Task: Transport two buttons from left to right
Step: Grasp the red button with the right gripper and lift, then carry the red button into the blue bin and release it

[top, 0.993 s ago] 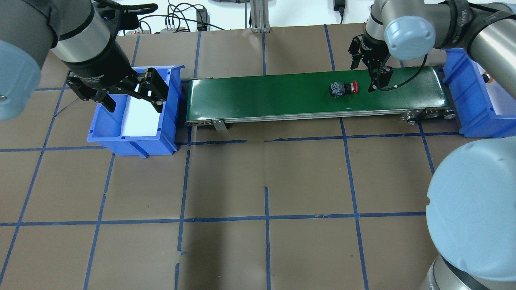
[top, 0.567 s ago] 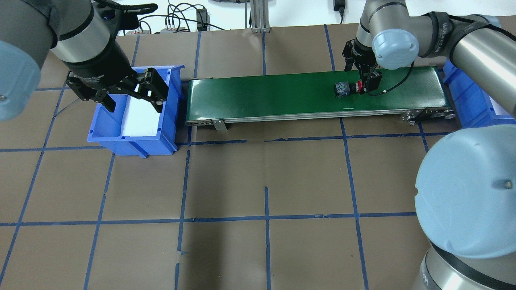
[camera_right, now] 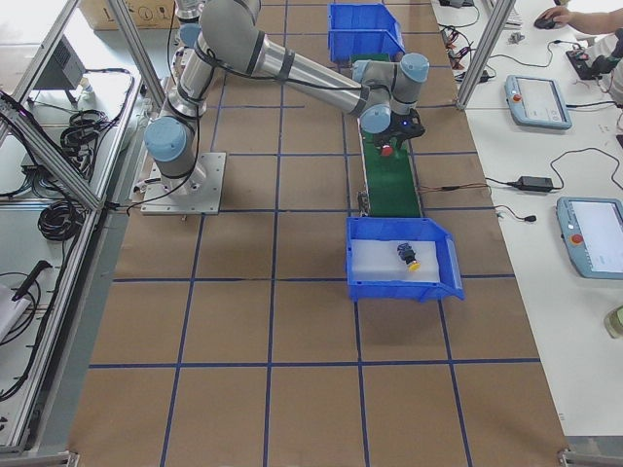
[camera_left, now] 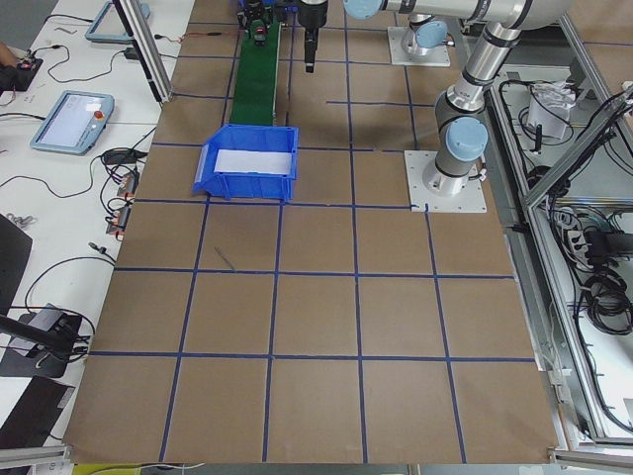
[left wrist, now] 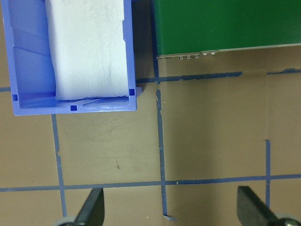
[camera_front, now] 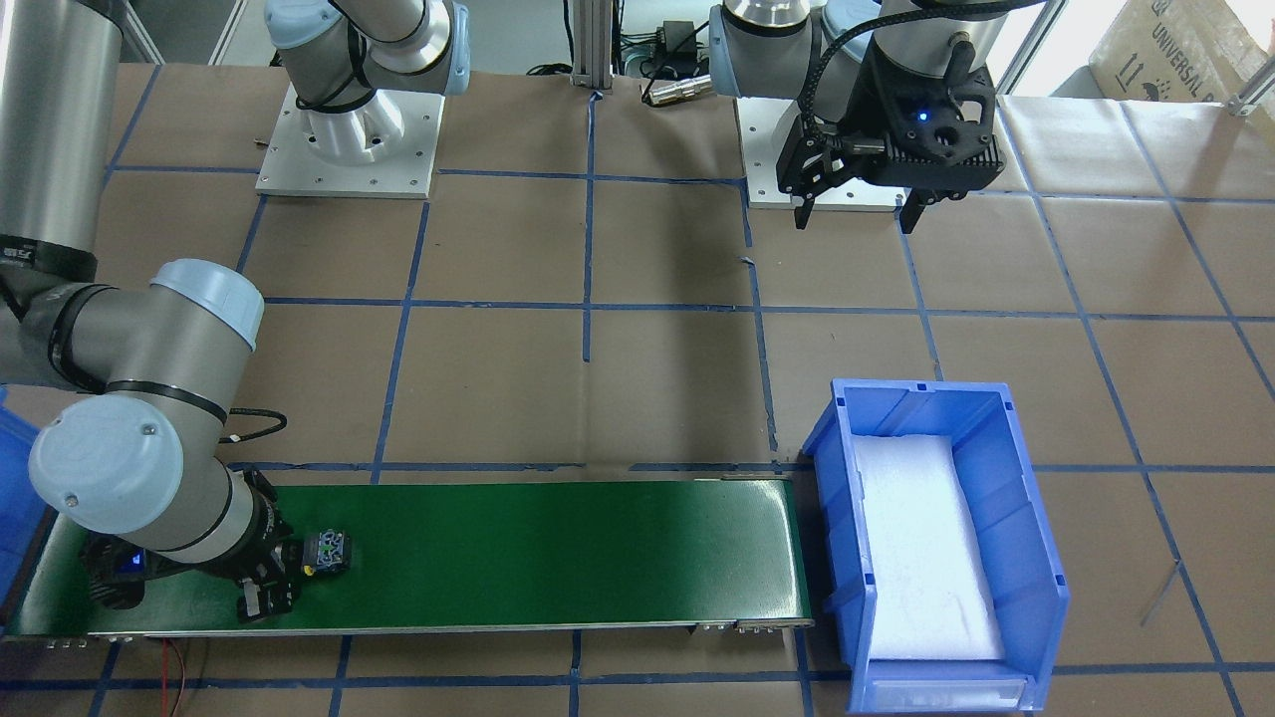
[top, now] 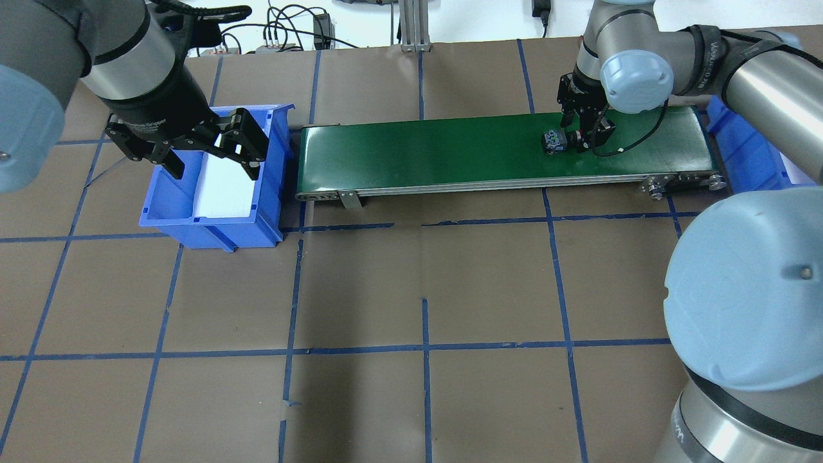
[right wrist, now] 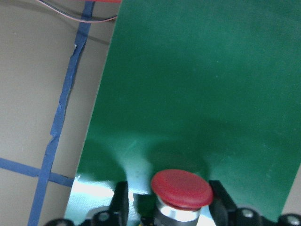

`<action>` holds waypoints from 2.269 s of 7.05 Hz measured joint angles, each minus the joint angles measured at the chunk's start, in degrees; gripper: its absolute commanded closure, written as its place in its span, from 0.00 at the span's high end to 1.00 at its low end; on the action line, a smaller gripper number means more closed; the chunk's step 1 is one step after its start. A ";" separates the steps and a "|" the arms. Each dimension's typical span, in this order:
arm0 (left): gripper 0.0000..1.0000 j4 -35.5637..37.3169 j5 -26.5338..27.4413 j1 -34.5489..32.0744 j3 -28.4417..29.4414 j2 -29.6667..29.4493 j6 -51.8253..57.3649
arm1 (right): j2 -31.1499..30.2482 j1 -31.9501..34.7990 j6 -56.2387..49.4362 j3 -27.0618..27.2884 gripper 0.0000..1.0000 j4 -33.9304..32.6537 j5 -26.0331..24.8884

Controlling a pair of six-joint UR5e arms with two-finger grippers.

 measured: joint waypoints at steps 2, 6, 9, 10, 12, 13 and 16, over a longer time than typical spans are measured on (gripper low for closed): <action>1.00 -0.06 0.00 0.00 0.01 0.00 0.00 | -0.20 -0.20 0.42 -0.01 0.27 0.07 0.12; 1.00 -0.05 0.00 0.00 0.00 0.01 0.00 | -4.07 -0.68 -1.80 -1.06 0.23 2.26 0.49; 1.00 -0.06 0.00 0.00 -0.02 0.01 0.00 | -11.07 -6.71 -13.63 -1.26 0.24 7.38 0.81; 1.00 -0.06 0.00 0.00 -0.02 0.01 0.00 | -12.50 -10.60 -20.50 -1.37 0.25 9.17 1.39; 1.00 -0.07 0.00 0.00 -0.02 0.00 0.00 | -13.27 -18.60 -35.20 -3.27 0.26 13.22 2.95; 1.00 -0.07 0.00 0.00 -0.01 0.00 0.00 | -13.15 -22.10 -42.71 -5.33 0.26 15.38 2.96; 1.00 -0.07 0.00 0.00 -0.05 0.00 0.00 | -8.64 -29.84 -57.72 -8.74 0.28 16.43 3.25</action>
